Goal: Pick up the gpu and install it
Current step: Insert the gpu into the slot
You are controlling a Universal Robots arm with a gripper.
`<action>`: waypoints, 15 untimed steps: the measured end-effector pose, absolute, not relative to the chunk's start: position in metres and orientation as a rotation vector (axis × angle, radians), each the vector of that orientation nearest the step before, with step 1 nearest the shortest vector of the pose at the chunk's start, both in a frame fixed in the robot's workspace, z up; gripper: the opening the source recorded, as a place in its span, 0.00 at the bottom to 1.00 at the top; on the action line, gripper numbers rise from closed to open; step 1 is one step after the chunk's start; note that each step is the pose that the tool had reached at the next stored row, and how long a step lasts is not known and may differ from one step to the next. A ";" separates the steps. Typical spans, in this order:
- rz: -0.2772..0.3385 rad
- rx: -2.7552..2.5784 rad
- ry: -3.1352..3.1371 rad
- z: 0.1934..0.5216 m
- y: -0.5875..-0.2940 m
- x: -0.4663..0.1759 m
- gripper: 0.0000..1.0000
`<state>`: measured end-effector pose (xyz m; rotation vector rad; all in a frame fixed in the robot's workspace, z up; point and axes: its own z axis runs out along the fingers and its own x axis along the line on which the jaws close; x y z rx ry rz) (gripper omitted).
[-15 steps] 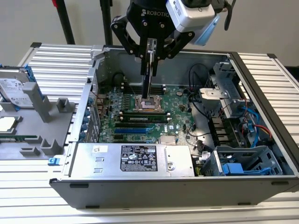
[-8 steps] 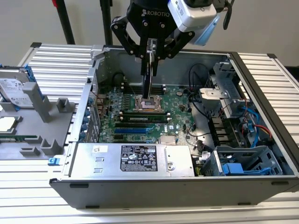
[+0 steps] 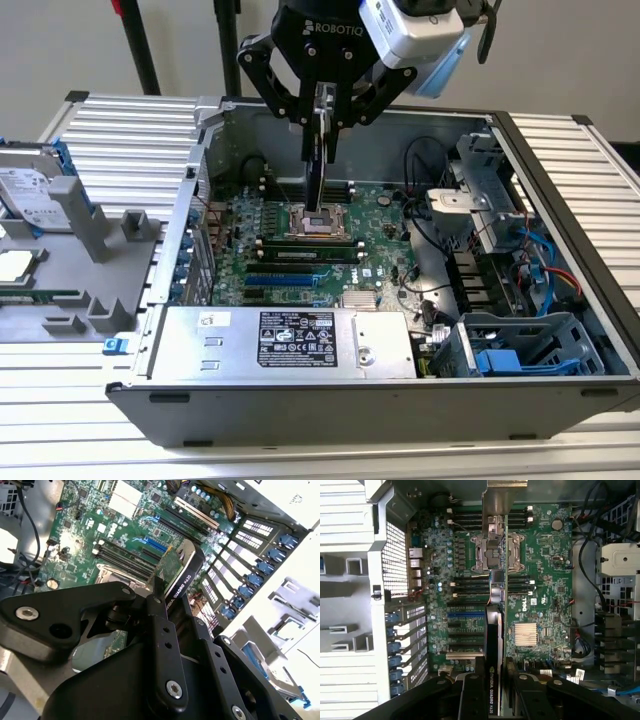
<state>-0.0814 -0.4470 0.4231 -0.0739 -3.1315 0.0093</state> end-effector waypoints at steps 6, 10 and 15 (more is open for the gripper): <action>0.009 -0.048 -3.132 0.423 -0.447 -0.082 0.00; 0.009 -0.028 -3.132 0.423 -0.447 -0.081 0.00; 0.010 0.003 -3.132 0.423 -0.447 -0.081 0.00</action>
